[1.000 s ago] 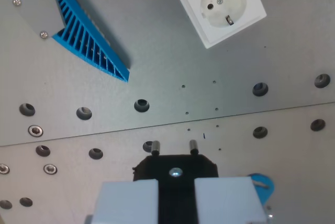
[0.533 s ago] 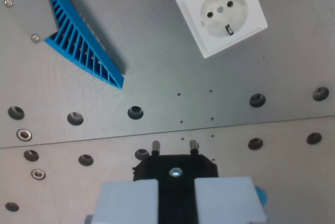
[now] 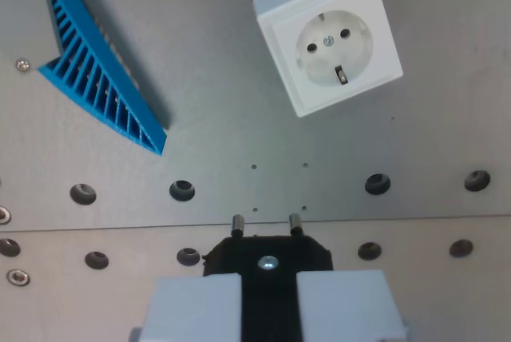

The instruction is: Move above the white socket

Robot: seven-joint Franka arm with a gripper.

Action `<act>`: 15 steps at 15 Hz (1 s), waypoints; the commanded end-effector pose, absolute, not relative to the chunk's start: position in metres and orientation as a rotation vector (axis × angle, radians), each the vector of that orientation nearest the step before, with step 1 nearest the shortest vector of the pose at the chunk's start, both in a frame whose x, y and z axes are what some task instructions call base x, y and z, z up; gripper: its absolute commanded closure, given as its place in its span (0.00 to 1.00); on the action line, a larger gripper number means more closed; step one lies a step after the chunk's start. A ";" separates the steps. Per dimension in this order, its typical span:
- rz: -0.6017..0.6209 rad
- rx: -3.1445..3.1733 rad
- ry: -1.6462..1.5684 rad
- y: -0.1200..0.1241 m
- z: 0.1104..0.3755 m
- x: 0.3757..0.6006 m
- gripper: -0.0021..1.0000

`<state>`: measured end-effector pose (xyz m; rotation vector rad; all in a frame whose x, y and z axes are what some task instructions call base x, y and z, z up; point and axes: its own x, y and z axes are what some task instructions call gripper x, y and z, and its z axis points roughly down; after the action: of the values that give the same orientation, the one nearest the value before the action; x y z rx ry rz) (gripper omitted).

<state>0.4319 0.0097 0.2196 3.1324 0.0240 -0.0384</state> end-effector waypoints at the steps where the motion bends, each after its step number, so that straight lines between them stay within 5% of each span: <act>1: 0.044 3.110 0.260 0.002 0.206 0.433 1.00; 15: 0.039 3.061 0.522 -0.015 0.155 0.443 1.00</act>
<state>0.4415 -0.0089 0.1606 3.1150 0.3176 -0.0544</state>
